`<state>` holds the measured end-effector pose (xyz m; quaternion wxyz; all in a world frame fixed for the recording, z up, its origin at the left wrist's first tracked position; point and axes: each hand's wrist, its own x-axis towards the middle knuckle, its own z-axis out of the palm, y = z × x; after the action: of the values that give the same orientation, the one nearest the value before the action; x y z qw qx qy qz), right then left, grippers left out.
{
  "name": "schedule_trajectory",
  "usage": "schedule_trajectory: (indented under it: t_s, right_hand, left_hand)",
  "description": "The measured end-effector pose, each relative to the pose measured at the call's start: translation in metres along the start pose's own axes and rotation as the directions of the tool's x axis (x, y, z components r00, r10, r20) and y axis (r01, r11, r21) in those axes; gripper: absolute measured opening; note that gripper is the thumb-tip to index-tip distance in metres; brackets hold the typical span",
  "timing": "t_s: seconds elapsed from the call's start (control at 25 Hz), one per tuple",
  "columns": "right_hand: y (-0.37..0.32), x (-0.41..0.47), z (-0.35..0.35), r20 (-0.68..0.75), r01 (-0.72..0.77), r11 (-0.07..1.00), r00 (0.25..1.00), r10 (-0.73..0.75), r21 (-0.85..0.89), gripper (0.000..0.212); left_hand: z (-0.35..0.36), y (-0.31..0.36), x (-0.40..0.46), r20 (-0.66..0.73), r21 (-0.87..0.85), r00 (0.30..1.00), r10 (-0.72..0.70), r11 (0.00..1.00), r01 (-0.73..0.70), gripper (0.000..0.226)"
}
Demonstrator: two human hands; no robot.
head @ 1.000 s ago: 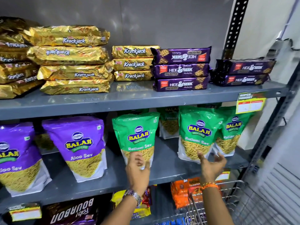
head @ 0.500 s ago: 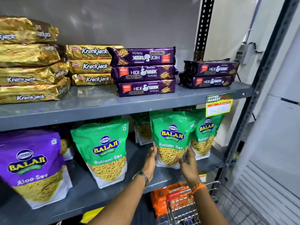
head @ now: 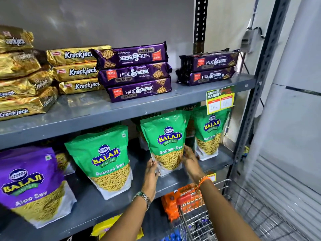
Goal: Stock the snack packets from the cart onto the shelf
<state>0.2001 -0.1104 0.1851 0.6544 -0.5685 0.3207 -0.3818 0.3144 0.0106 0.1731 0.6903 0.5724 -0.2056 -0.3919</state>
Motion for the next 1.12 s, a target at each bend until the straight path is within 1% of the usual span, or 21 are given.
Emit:
schedule_trajectory:
  t_s: [0.04, 0.16, 0.28, 0.44, 0.52, 0.56, 0.68, 0.92, 1.0, 1.08, 1.12]
  right_hand:
    - [0.0, 0.001, 0.0, 0.01, 0.002, 1.0, 1.0, -0.002, 0.015, 0.042]
    - [0.004, 0.007, 0.001, 0.03, 0.007, 0.999, 1.0, -0.008, 0.044, 0.042]
    - [0.01, 0.011, 0.0, 0.055, 0.013, 0.998, 0.998, -0.017, 0.062, 0.043]
    - [0.013, 0.013, 0.001, 0.078, 0.019, 0.998, 0.997, -0.025, 0.066, 0.044]
    - [0.012, 0.012, 0.001, 0.081, 0.012, 0.997, 0.997, -0.018, 0.072, 0.044]
    - [0.012, 0.012, 0.001, 0.08, 0.012, 0.997, 0.997, -0.018, 0.083, 0.043]
    - [0.012, 0.011, 0.002, 0.086, -0.008, 0.996, 0.996, 0.001, 0.084, 0.042]
    - [0.009, 0.008, 0.003, 0.106, -0.017, 0.998, 0.994, 0.01, 0.058, 0.042]
    - [0.006, 0.006, 0.004, 0.115, -0.019, 0.998, 0.993, 0.013, 0.053, 0.041]
    - [0.001, 0.008, 0.005, 0.108, -0.02, 0.997, 0.994, 0.012, 0.078, 0.043]
    - [0.002, 0.008, 0.005, 0.101, -0.011, 0.992, 0.995, -0.001, 0.124, 0.045]
  left_hand:
    - [-0.002, -0.002, 0.001, -0.014, 0.003, 1.0, 0.003, 1.0, -0.003, 0.029]
    - [-0.005, -0.002, -0.003, -0.025, -0.002, 1.0, -0.001, 1.0, 0.001, 0.038]
    - [-0.005, -0.001, -0.004, -0.031, 0.022, 0.999, 0.023, 1.0, -0.022, 0.036]
    - [-0.012, -0.005, -0.001, -0.016, 0.109, 0.999, 0.047, 0.993, -0.045, 0.052]
    - [-0.015, -0.004, -0.001, -0.008, 0.152, 0.999, 0.036, 0.988, -0.035, 0.062]
    - [-0.015, -0.004, -0.001, -0.004, 0.16, 1.0, 0.029, 0.987, -0.028, 0.062]
    - [-0.013, 0.0, -0.002, 0.002, 0.144, 1.0, 0.031, 0.989, -0.031, 0.045]
    - [-0.011, 0.003, -0.006, -0.018, 0.138, 1.0, 0.015, 0.99, -0.012, 0.037]
    - [-0.013, 0.003, -0.007, -0.009, 0.157, 1.0, 0.018, 0.988, -0.017, 0.039]
    - [-0.017, 0.005, -0.005, -0.01, 0.174, 1.0, 0.005, 0.985, -0.003, 0.05]
    - [-0.02, 0.004, -0.004, -0.023, 0.168, 1.0, 0.004, 0.986, 0.0, 0.055]
